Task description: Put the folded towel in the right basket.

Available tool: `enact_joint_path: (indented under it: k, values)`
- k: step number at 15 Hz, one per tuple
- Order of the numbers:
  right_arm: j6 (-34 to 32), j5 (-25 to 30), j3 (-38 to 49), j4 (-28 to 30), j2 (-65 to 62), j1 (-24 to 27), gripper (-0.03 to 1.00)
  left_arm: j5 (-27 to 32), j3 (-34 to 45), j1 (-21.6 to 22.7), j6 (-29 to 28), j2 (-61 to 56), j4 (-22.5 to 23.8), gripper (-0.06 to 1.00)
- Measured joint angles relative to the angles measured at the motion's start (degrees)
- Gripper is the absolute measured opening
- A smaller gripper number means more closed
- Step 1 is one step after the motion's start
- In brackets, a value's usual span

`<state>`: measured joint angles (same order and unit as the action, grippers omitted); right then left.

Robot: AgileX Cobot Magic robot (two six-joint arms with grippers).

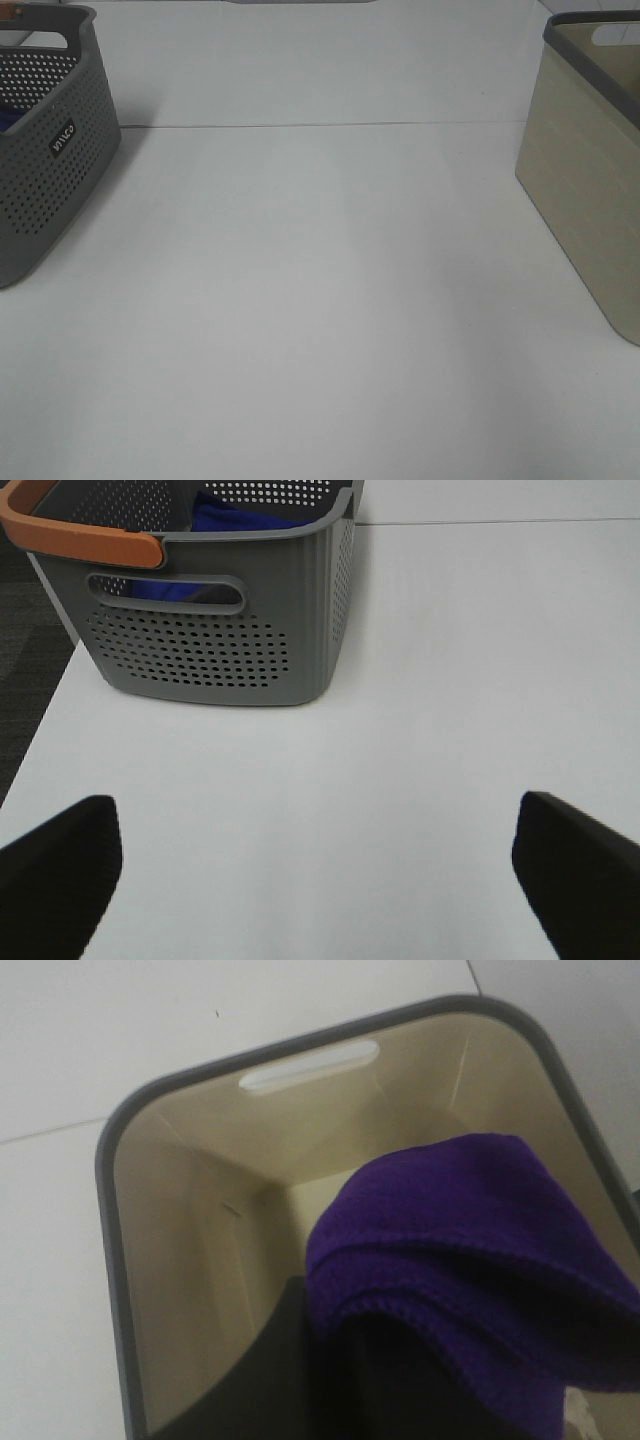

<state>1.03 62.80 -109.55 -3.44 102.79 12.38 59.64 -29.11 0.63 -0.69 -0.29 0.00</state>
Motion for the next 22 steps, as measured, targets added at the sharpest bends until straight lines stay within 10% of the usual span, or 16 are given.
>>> enact_joint_path:
  k: [2, 5, 7, 11, 17, 22]
  values:
    - [-0.4, 1.5, 0.0, -1.0, 2.0, 0.0, 0.14, 0.0, 0.0, 0.0, 0.0, 0.0, 0.0, 0.99]
    - [0.2, 3.1, 0.0, -2.1, 4.4, 0.0, 0.67, 0.0, 0.0, 0.0, 0.0, 0.0, 0.0, 0.99]
    - [3.5, 3.2, 0.0, -5.4, 4.6, 0.0, 0.82, 0.0, 0.0, 0.0, 0.0, 0.0, 0.0, 0.99]
    - [11.4, 4.9, 0.0, -11.7, 3.4, -6.0, 0.84, 0.0, 0.0, 0.0, 0.0, 0.0, 0.0, 0.99]
    - [-0.3, 6.6, 3.6, 5.6, -9.5, -21.1, 0.84, 0.0, 0.0, 0.0, 0.0, 0.0, 0.0, 0.99]
    - [-2.3, 4.5, 32.0, 4.0, -43.0, -21.1, 0.84, 0.0, 0.0, 0.0, 0.0, 0.0, 0.0, 0.99]
